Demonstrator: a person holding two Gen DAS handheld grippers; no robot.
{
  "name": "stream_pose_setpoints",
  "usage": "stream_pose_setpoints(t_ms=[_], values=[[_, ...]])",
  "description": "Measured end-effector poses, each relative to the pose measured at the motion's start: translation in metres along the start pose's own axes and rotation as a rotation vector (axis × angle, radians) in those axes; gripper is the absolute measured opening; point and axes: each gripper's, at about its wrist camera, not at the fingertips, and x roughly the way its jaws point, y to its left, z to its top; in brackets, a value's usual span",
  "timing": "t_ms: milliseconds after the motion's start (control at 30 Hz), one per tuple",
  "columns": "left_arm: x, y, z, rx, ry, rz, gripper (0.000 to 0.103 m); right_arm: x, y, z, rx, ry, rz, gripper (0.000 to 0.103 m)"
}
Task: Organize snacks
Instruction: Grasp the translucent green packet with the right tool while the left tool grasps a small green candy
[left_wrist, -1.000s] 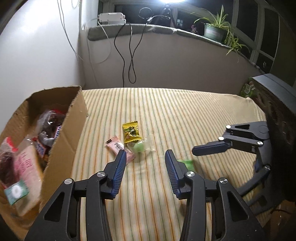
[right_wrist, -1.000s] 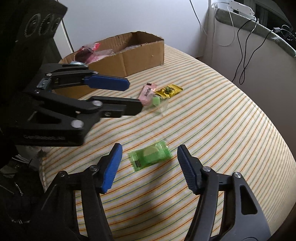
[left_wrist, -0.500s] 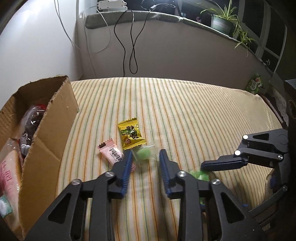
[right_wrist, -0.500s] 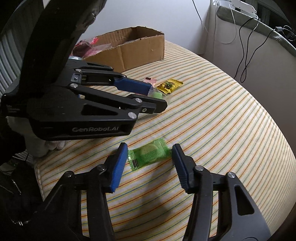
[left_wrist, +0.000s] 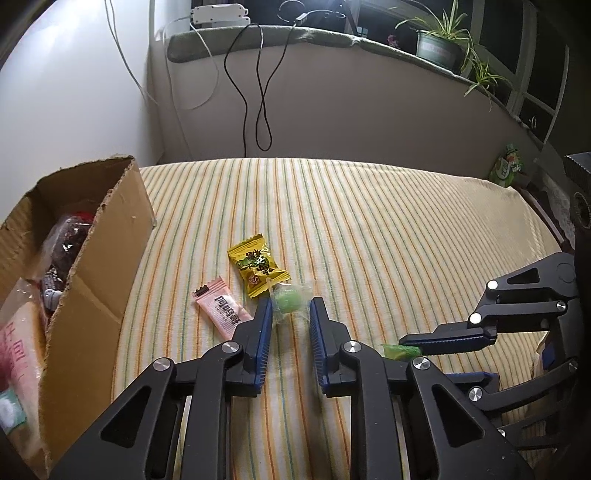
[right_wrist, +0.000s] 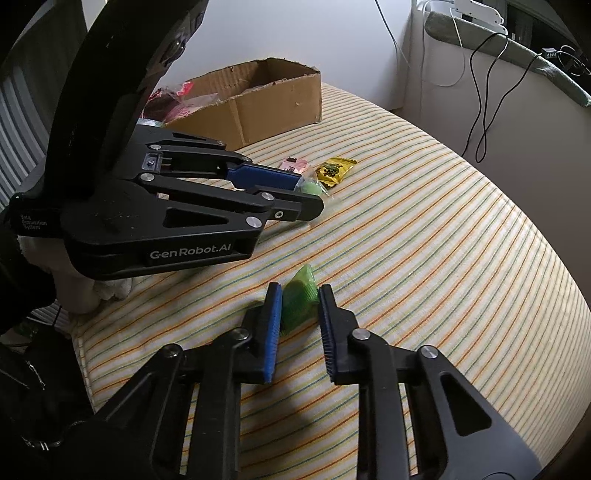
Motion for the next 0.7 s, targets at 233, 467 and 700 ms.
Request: stream_pose_setpoints(t_ms=[233,467,700], values=[[-0.014,-0.001,-0.001,-0.004,-0.028,-0.008,0.019,-0.005,0.002,0.000,0.006,-0.011,-0.010,0.013],[-0.036,-0.002,-0.002,0.005,-0.077,-0.009,0.019,-0.016,0.000,-0.001,0.034,-0.031,-0.029,0.008],[-0.053,0.001,-0.008,-0.003,-0.108,-0.009,0.019,-0.026,0.006,-0.002,0.036,-0.042,-0.053,0.007]])
